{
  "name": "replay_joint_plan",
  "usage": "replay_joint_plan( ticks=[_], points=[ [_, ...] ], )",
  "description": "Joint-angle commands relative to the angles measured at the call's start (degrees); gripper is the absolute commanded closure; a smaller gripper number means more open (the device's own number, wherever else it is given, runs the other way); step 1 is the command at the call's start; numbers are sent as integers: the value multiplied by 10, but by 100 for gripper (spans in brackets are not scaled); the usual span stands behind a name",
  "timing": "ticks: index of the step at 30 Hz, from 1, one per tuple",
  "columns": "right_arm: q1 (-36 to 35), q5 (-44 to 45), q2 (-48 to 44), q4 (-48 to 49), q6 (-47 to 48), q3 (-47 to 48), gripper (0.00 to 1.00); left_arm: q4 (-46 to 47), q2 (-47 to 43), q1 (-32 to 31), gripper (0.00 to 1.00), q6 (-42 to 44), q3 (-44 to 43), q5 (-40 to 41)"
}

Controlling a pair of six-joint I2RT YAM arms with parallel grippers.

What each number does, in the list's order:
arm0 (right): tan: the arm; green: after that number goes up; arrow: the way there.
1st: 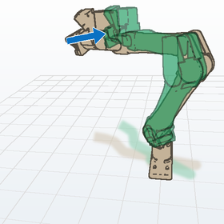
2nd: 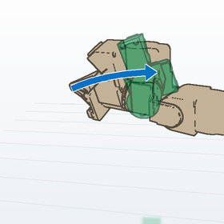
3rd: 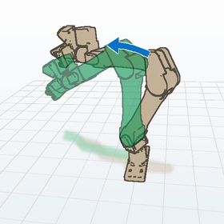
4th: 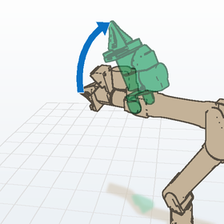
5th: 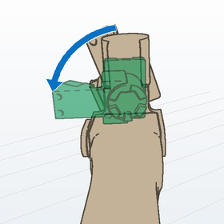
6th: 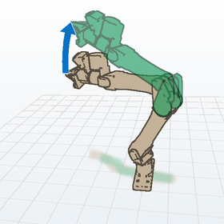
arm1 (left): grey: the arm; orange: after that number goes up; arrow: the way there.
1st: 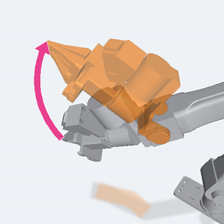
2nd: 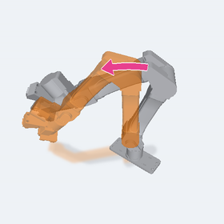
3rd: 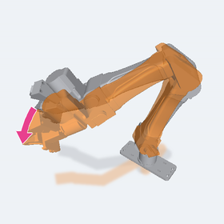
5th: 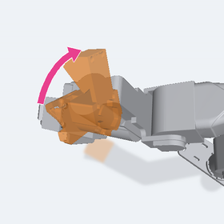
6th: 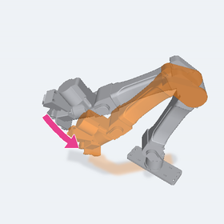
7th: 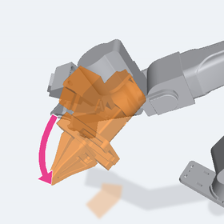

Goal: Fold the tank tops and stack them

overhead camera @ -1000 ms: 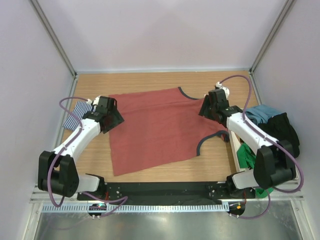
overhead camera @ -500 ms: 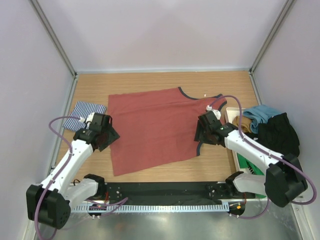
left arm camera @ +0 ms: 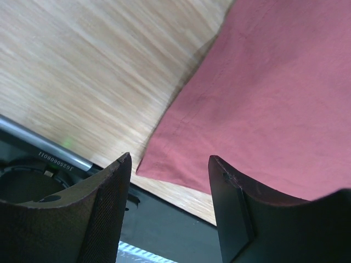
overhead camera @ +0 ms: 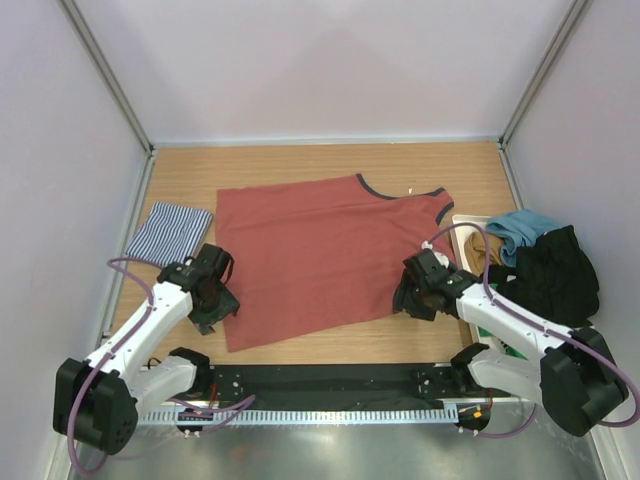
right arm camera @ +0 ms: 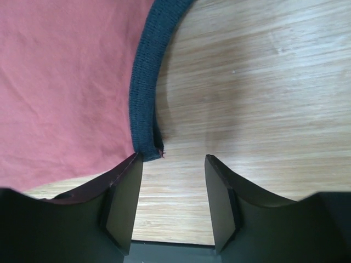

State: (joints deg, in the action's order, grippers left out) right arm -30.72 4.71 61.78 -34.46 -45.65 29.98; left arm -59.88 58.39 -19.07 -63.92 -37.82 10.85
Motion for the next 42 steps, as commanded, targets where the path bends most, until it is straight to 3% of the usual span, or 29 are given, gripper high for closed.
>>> replay_joint_plan(
  ticks=[1,4,9,13,20,28,34,39,42],
  points=[
    [-4,-33,15,47,-15,-11,46,-35,4,-3,40,-19,-15,5],
    [-3,-60,38,83,-21,-16,53,-40,3,-4,41,-20,-20,6],
    [-3,-50,70,110,-44,0,88,-40,4,-9,41,-23,-20,-10],
    [-2,7,84,125,-73,28,99,-56,12,-11,41,-27,-29,-13],
    [-1,43,137,153,-104,63,99,-96,19,-25,42,-42,-39,-28],
    [-2,41,158,161,-98,70,99,-114,-15,-90,47,-131,-5,-61],
    [-1,34,157,171,-96,65,99,-44,17,-118,48,-152,24,-79],
    [-2,30,149,169,-89,60,99,-7,47,-128,52,-156,31,-48],
    [-2,23,138,171,-90,52,99,27,49,-128,62,-163,49,-40]
  ],
)
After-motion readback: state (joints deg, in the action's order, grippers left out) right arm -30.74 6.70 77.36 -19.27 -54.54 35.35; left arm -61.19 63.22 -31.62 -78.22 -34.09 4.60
